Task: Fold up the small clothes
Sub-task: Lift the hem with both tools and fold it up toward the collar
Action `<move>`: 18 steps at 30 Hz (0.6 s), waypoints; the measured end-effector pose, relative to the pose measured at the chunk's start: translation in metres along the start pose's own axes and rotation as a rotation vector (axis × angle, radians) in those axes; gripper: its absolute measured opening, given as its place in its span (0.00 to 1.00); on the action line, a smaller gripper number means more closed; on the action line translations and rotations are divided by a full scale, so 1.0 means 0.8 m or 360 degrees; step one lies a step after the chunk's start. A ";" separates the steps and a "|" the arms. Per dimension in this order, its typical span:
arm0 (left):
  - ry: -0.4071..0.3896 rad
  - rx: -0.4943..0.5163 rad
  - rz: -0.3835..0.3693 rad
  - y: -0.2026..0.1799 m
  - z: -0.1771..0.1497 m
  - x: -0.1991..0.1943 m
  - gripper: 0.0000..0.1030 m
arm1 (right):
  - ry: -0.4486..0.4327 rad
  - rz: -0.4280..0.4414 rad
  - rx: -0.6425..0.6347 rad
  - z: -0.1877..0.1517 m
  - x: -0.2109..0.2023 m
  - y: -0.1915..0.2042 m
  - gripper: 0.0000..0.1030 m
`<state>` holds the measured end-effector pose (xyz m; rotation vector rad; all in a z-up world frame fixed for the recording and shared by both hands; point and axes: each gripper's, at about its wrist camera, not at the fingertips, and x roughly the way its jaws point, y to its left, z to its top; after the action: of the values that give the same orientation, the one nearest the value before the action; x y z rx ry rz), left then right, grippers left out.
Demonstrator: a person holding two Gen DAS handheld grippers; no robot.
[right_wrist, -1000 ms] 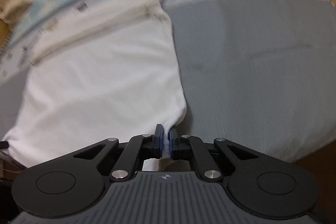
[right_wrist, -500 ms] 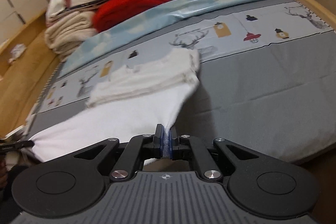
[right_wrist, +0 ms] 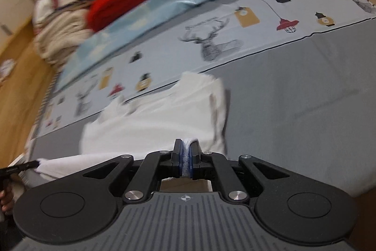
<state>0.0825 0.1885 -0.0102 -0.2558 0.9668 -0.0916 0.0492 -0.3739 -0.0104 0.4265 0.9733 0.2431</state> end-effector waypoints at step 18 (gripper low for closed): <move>0.0108 -0.0173 0.0096 0.031 0.018 0.127 0.30 | 0.0099 -0.0328 0.0083 0.022 0.173 -0.049 0.33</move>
<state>0.1510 0.1955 -0.0907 -0.3251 1.0479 0.0077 0.1401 -0.3593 -0.1227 0.3647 1.0786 0.0450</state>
